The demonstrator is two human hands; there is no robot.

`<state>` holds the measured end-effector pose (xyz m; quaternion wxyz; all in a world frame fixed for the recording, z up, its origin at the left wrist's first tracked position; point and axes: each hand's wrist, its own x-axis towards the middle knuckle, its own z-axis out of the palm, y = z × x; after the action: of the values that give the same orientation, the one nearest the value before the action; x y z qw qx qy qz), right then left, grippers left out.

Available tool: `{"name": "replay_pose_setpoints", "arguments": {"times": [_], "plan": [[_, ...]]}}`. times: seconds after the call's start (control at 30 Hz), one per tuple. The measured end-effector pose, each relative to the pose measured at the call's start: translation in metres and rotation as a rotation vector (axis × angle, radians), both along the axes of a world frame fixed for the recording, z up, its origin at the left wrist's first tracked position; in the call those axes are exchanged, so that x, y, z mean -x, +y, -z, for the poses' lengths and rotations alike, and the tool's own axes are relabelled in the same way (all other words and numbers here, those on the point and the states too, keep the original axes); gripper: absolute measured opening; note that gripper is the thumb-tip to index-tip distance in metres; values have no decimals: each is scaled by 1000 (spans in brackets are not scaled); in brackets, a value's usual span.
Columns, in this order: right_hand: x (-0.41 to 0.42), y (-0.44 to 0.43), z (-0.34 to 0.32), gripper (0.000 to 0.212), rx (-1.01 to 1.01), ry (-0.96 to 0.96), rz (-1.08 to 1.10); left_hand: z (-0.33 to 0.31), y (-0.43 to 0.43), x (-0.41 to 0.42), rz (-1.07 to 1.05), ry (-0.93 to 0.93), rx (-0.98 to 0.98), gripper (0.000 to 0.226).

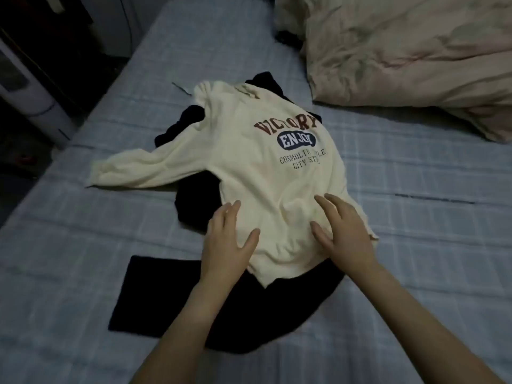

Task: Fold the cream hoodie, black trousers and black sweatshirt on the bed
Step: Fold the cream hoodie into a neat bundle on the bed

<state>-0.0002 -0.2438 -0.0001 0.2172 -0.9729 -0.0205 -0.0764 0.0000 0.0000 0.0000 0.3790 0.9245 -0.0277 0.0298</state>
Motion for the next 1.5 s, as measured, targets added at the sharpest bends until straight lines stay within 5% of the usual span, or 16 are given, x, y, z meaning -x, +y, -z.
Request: {"name": "replay_pose_setpoints", "arguments": {"times": [0.23,0.43,0.77,0.97,1.5], "plan": [[-68,-63,98,70,217,186,33,107,-20,-54,-279,54,4,82],[-94,-87,119,78,57,311,60,129,-30,-63,-429,33,64,83],[-85,-81,101,65,-163,213,41,105,-30,-51,-274,120,323,75],[-68,-88,73,68,-309,237,49,92,-7,-41,-166,183,660,74],[83,-20,-66,61,-549,236,54,-69,84,81,-105,319,628,80]]}}
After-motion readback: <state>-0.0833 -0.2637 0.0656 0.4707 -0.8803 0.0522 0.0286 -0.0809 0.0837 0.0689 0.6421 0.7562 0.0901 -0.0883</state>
